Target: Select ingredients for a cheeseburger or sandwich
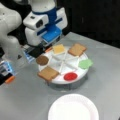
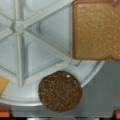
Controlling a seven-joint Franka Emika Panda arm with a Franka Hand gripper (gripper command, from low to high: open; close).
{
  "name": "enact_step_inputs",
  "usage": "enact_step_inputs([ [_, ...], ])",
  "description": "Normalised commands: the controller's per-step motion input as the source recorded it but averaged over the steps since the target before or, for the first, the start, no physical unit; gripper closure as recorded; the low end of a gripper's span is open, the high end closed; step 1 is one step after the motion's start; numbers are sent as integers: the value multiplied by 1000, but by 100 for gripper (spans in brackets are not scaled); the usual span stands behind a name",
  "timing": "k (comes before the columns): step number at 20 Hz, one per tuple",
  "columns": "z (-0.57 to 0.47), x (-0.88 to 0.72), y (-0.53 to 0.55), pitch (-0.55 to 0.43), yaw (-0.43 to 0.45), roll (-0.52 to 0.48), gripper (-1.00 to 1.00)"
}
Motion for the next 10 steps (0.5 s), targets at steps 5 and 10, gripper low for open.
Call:
enact_step_inputs([
  [5, 16, 9, -41, 127, 157, 135, -100],
  [10, 53, 0, -210, 114, 100, 216, -100],
])
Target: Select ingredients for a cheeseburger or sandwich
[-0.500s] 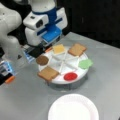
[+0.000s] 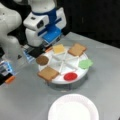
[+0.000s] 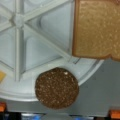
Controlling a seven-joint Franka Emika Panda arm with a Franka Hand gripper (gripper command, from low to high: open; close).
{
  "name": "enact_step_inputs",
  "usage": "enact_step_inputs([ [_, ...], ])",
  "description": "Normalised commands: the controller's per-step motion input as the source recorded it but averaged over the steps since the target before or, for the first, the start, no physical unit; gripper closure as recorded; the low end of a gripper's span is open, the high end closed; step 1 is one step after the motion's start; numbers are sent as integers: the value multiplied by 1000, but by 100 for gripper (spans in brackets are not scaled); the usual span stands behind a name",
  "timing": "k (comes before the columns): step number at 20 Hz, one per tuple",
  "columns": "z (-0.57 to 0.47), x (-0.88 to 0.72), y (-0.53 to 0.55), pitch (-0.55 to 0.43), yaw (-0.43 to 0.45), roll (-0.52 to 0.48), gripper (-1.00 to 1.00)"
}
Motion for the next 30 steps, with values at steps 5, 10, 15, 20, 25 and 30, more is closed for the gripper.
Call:
enact_step_inputs([
  [5, 54, -34, -359, 83, 27, 260, -100],
  [10, 35, -64, -361, 50, 1, 337, -100],
  [15, 16, -51, -316, 33, -12, 458, -100],
  [20, -46, -10, -348, 34, 45, 570, -100],
  [25, -114, 122, -392, 50, 115, 502, -100],
  [30, -193, 281, -360, 75, 134, 423, -100],
])
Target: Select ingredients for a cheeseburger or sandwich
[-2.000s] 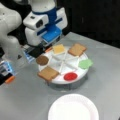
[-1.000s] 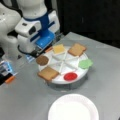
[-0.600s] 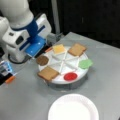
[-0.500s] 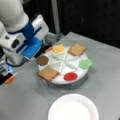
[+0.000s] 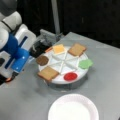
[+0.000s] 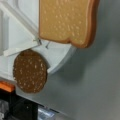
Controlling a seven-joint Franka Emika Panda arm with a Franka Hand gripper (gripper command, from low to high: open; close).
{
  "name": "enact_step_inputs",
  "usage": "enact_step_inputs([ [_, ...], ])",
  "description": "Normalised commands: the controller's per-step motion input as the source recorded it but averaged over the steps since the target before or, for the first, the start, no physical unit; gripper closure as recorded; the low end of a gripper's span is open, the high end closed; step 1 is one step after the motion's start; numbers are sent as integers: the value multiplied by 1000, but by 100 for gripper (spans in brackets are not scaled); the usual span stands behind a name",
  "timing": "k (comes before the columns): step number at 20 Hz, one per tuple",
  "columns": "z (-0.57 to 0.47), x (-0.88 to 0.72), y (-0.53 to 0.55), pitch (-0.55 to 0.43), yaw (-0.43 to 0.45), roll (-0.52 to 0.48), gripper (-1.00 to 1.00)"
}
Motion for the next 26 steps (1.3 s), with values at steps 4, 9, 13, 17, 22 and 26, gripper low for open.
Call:
enact_step_inputs([
  [4, -126, 351, -289, 84, 125, 475, -100],
  [9, -97, 323, -268, 76, 176, 579, -100],
  [13, -138, 319, -348, 47, 233, 715, -100],
  [17, -246, 340, -389, 14, 260, 645, -100],
  [22, -298, 389, -432, 32, 276, 522, -100],
  [26, -202, 398, -448, 42, 240, 429, -100],
])
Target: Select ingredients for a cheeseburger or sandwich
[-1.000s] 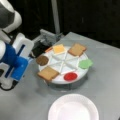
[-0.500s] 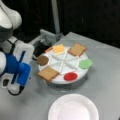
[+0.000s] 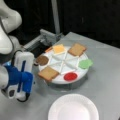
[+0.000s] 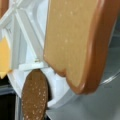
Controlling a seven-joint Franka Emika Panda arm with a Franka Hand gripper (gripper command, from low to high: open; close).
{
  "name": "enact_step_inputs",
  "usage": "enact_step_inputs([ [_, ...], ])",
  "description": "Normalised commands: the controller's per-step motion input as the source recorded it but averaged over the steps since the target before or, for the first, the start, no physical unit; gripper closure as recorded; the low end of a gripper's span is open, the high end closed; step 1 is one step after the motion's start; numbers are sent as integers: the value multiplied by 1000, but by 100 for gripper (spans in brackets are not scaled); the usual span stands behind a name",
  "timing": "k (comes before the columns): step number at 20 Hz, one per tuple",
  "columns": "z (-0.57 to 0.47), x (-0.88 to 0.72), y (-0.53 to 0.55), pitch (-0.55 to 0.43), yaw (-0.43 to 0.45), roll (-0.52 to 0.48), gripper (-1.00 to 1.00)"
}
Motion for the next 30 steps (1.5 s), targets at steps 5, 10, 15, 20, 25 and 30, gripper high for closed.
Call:
enact_step_inputs([
  [5, -206, 358, -342, 11, 212, 410, -100],
  [10, -197, 298, -234, -20, 221, 396, -100],
  [15, -216, 307, -98, -44, 196, 365, -100],
  [20, -255, 295, -65, -55, 113, 392, -100],
  [25, -234, 275, -146, -59, 80, 353, -100],
  [30, -202, 239, -87, -75, 56, 348, -100],
])
